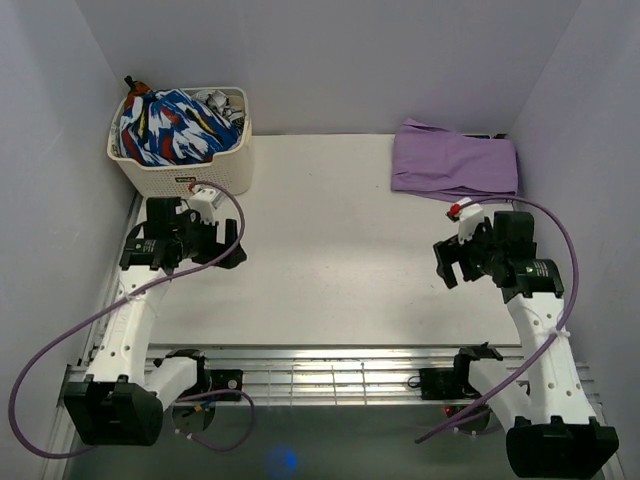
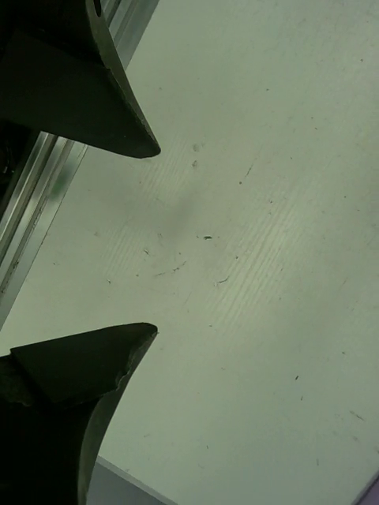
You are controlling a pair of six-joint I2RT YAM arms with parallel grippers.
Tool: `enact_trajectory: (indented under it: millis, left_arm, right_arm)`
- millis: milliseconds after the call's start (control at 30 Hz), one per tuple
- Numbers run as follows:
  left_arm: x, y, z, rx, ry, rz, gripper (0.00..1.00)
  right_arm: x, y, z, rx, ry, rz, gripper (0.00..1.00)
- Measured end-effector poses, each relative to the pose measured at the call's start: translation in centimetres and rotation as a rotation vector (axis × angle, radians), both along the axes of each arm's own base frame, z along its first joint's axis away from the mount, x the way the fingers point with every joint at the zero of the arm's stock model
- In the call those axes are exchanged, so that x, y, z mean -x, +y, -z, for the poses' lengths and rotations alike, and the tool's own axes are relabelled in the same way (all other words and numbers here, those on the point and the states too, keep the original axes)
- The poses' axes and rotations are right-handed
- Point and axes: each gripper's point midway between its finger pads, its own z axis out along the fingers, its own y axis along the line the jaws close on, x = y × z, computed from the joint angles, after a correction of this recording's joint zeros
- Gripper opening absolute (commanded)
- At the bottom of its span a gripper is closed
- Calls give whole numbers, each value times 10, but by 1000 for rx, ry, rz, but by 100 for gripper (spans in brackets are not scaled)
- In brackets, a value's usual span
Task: Fold and stack the trousers
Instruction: Neatly place the folded trousers to the corner
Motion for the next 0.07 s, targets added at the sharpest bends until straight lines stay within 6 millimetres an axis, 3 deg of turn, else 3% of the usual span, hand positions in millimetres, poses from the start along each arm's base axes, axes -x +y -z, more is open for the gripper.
enact_trajectory:
  millis: [67]
  left_arm:
    - [2, 0, -3, -4, -11, 5, 98]
  right_arm:
    - [0, -2, -8, -2, -34, 10, 90]
